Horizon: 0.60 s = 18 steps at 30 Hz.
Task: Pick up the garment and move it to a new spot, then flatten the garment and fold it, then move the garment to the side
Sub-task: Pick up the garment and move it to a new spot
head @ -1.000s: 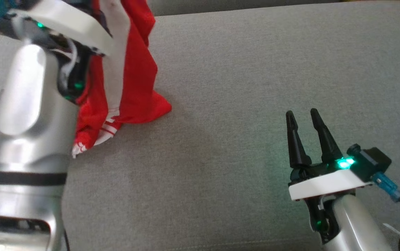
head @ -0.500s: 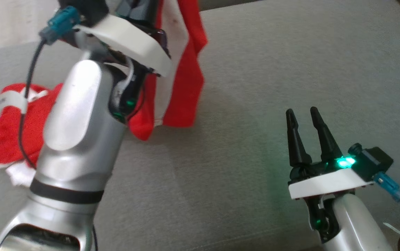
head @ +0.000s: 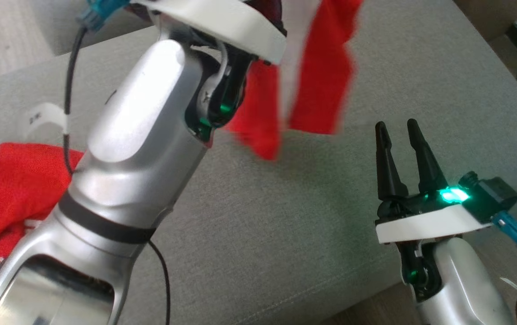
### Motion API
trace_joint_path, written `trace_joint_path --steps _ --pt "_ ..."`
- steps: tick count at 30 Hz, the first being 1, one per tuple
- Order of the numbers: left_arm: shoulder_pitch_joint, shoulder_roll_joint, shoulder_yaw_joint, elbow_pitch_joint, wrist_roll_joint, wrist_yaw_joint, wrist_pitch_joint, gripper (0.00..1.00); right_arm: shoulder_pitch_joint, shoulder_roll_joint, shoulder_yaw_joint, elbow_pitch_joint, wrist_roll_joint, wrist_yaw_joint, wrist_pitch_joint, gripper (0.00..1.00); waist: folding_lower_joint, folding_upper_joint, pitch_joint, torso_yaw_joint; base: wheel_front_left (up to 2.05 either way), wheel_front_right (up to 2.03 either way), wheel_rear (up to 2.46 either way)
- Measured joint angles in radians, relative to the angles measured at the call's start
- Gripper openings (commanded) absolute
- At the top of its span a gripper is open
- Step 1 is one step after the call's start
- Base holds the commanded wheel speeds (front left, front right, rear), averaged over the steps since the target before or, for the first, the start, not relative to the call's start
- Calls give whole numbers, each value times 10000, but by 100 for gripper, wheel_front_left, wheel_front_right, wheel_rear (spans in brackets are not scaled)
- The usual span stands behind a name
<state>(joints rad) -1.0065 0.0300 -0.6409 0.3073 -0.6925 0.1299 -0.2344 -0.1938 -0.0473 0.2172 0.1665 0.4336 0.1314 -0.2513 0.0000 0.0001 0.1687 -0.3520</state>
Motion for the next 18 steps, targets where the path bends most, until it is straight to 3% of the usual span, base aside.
trace_joint_path --steps 7,8,9,13,18 --pt "739 6 -579 2226 -105 54 -138 0 0 0 -111 -128 10 0 -2 100 1 0 237 65 0 0 0" --pt "918 21 -627 2589 -29 17 -140 44 0 0 -132 -130 8 0 -6 100 1 0 270 107 0 0 0" --pt "1095 29 -642 2909 54 10 -140 100 0 2 -151 -130 8 0 -13 100 1 0 297 157 0 0 0" --pt "1602 203 -449 3494 364 -17 -151 100 2 2 -278 -136 2 0 -23 100 1 0 377 421 0 0 0" --pt "2447 441 892 2297 968 -84 -157 100 28 4 -422 -144 -249 0 -40 100 1 0 382 918 0 0 0"
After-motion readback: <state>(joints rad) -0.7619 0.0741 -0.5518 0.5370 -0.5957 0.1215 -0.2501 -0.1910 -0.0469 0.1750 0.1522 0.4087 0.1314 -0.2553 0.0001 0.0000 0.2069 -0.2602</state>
